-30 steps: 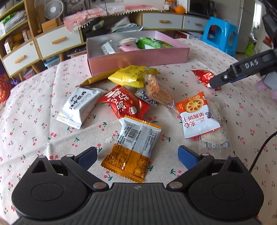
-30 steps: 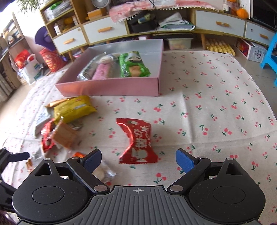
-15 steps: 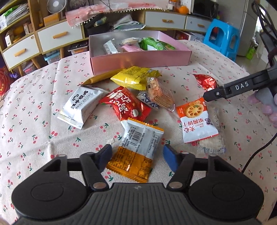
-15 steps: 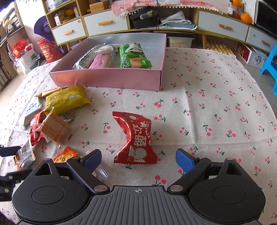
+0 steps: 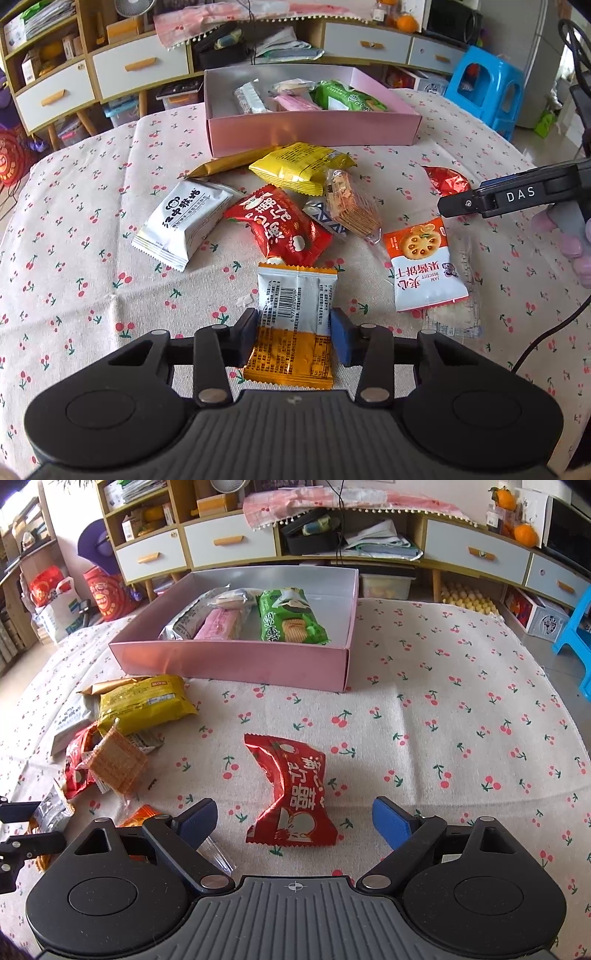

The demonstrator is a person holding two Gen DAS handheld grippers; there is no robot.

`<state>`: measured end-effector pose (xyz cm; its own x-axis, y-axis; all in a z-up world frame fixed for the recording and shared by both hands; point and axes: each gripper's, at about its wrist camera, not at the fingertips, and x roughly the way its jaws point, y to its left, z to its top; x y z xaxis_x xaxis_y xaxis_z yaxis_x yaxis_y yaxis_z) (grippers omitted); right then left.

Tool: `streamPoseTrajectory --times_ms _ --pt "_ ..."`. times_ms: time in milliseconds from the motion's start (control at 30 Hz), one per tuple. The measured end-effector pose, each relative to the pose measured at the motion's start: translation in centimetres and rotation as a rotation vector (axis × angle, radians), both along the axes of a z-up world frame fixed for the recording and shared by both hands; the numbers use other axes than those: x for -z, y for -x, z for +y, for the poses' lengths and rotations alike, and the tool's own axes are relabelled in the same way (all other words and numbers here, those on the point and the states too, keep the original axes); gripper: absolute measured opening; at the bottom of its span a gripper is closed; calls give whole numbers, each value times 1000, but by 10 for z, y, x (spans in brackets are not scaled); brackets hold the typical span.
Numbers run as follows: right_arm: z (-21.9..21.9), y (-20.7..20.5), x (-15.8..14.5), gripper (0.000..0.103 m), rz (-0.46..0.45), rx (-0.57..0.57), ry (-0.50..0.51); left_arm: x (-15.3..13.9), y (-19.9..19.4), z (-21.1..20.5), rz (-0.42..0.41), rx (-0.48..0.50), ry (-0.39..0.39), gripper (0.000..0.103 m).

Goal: Organize snacks
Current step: 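Grasp the orange-and-white biscuit packet with the left gripper while the right gripper grasps the red candy wrapper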

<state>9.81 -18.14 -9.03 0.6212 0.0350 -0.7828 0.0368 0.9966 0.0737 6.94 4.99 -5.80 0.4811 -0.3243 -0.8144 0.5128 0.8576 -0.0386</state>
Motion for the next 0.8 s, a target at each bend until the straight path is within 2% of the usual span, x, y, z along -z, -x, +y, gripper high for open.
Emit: streamPoseTrajectory --times_ms 133,233,333,433,667,800 --pt "0 -2 0 87 3 -1 0 -1 -1 2 15 -16 13 38" --pt "0 -3 2 78 13 1 5 -2 -2 3 28 -28 25 38" --pt "0 -5 4 66 25 5 13 -3 -3 4 35 -34 37 38" --pt "0 -6 3 45 28 1 36 -5 -3 4 37 -38 46 38" --pt "2 -6 -8 43 8 1 25 -13 -3 8 25 -55 76 38" --pt "-2 -8 -11 42 24 21 -19 -18 -5 11 20 -70 93 38"
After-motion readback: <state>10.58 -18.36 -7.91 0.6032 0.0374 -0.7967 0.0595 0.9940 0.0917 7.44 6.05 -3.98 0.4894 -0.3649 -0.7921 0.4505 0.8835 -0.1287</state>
